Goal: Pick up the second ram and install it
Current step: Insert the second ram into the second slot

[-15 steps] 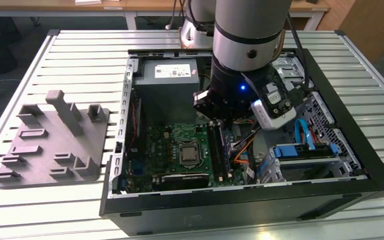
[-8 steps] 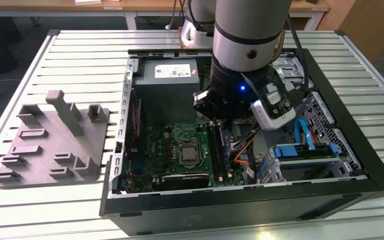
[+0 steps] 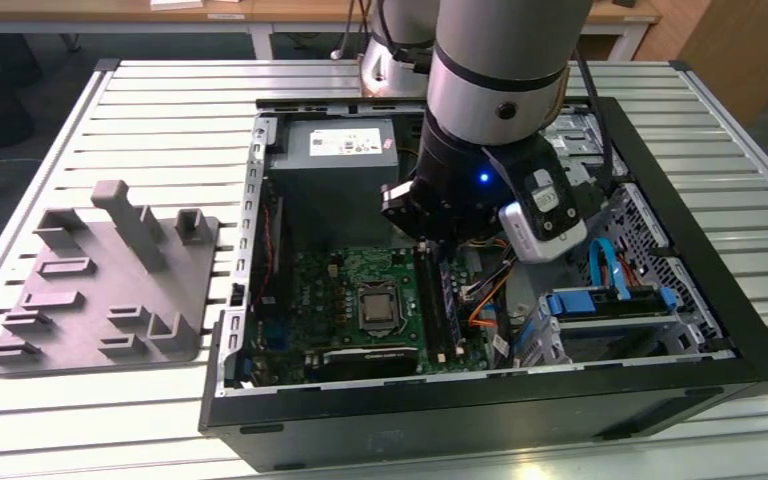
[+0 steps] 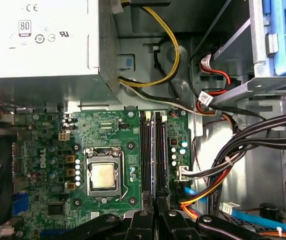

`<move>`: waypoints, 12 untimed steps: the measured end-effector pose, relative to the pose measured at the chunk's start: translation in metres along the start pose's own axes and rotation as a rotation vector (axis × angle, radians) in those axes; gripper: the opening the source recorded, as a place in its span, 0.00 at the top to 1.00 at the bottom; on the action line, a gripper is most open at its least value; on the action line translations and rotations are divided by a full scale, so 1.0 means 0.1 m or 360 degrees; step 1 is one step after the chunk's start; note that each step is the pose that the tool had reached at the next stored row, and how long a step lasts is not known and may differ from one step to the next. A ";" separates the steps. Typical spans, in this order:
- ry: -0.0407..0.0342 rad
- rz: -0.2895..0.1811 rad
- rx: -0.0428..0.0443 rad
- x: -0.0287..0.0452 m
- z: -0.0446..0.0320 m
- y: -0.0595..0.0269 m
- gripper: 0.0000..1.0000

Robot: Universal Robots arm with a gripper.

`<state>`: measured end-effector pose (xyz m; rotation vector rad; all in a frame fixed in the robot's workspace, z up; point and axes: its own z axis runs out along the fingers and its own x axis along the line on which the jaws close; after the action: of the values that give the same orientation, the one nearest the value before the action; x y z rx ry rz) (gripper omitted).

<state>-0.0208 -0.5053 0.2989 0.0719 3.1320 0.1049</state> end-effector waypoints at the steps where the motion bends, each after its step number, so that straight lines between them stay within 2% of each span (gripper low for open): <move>1: 0.0000 0.0000 0.0002 0.000 0.008 -0.001 0.86; 7: 0.0001 0.0000 0.0003 0.001 0.112 -0.008 0.86; 12: 0.0001 0.0000 0.0003 0.001 0.147 -0.010 0.86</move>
<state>-0.0208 -0.5053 0.2841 0.0718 3.1330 0.1016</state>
